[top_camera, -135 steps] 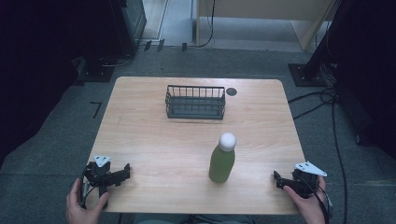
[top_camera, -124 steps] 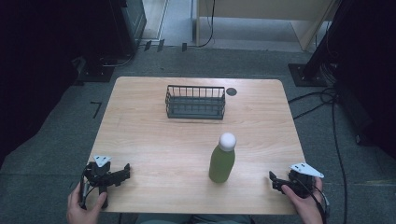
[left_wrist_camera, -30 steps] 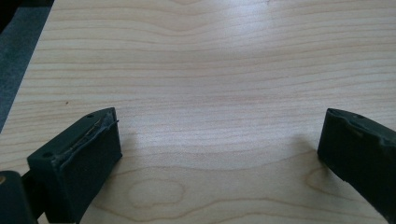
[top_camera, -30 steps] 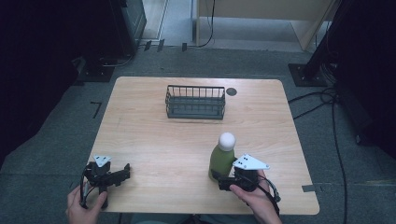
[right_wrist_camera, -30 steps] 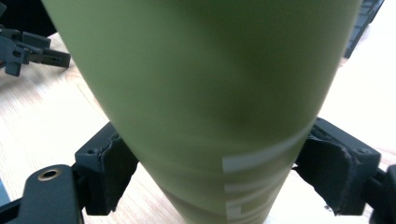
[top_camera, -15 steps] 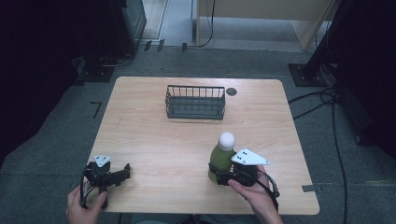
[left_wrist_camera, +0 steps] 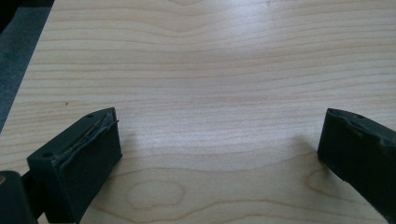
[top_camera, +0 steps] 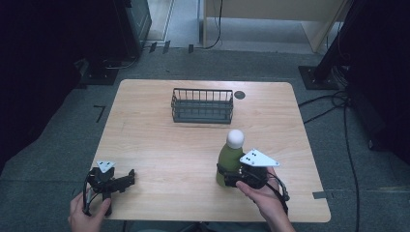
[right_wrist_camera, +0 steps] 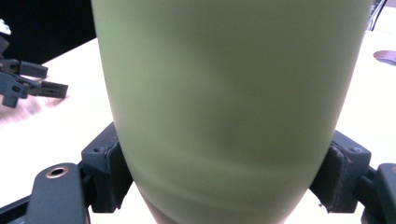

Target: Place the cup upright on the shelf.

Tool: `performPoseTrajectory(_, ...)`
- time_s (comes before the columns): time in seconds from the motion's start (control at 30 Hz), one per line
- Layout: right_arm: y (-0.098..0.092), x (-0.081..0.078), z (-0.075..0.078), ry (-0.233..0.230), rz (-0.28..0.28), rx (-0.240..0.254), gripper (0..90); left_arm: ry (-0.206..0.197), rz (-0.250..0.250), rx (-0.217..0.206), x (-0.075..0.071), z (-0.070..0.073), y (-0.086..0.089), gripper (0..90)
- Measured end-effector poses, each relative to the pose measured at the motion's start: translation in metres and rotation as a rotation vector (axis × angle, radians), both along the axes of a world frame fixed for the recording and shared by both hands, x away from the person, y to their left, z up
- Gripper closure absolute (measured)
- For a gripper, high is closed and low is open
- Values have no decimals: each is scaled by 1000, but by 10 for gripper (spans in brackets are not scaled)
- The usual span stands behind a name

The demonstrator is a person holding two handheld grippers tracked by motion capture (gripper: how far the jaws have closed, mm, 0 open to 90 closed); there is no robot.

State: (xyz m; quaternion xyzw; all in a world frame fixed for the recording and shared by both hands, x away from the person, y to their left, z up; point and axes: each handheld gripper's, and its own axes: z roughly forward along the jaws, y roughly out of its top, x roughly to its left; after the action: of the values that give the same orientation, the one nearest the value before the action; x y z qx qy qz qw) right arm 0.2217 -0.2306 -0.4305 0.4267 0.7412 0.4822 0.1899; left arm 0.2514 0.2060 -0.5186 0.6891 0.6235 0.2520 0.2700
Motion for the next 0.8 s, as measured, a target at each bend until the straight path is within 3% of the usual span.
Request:
performPoseTrajectory(0.3, 1, 14, 13, -22, -11, 1, 203, -2, 2, 0, 1, 0, 0, 0)
performPoseTrajectory(0.8, 6, 51, 39, -59, -38, 7, 204, 2, 3, 0, 1, 0, 0, 0)
